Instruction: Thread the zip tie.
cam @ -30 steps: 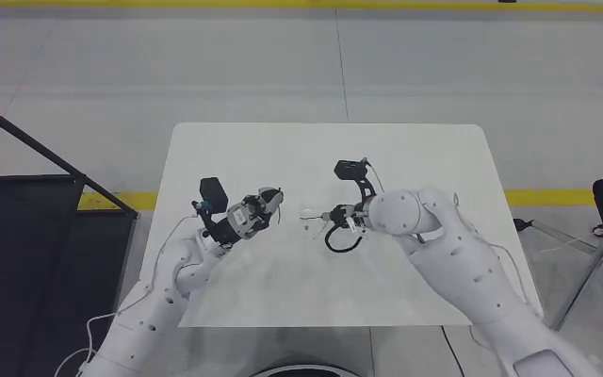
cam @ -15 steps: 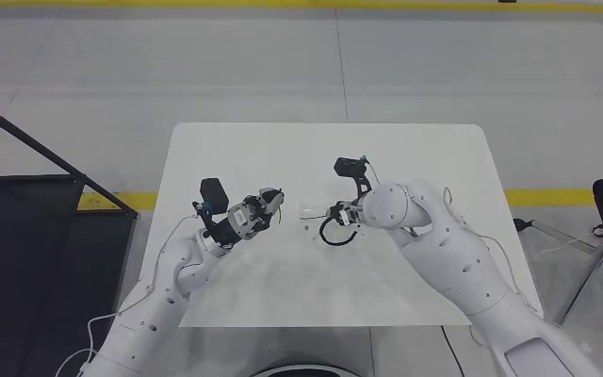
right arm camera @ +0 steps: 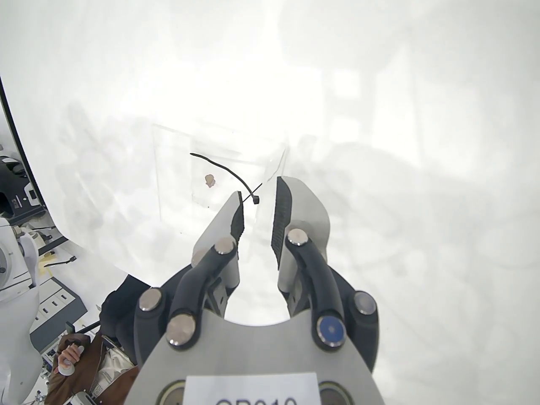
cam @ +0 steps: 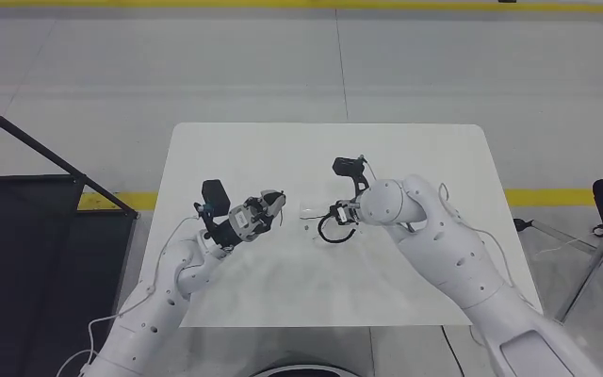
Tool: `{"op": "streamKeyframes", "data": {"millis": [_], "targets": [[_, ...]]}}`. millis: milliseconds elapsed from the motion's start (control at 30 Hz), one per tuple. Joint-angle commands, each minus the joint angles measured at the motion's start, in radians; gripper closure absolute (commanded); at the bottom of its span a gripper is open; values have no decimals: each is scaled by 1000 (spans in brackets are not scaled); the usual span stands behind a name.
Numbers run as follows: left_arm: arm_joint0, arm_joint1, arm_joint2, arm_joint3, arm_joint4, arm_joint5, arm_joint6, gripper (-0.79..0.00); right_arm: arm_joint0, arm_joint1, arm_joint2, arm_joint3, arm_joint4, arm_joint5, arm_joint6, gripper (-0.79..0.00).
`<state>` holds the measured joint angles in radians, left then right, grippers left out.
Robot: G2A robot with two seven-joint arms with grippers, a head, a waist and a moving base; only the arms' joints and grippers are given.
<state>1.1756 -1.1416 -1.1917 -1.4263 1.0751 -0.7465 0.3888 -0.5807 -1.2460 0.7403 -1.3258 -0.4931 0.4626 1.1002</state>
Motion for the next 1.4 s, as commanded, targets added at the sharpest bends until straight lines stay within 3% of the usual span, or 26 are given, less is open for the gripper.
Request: {"op": "streamKeyframes", "data": {"millis": [0, 167, 567, 1033, 1233, 1367], "targets": [[2, 0, -1, -2, 2, -1, 1, 0, 2, -3, -1, 6, 0, -1, 0, -185], [3, -1, -4, -4, 5, -6, 0, 0, 11, -11, -4, 31, 6, -14, -4, -157], [6, -4, -8, -5, 9, -6, -4, 0, 17, -24, 4, 56, 9, -28, -14, -3], [7, -8, -12, -3, 14, -7, -4, 0, -45, -9, 74, -14, -7, -26, -54, 0], [11, -9, -20, 6, 7, 11, -4, 0, -136, 23, 167, -138, -32, -27, -76, 0], [15, -9, -34, 20, 43, 71, 13, 0, -218, 48, 238, -236, -53, -46, -75, 0]]}}
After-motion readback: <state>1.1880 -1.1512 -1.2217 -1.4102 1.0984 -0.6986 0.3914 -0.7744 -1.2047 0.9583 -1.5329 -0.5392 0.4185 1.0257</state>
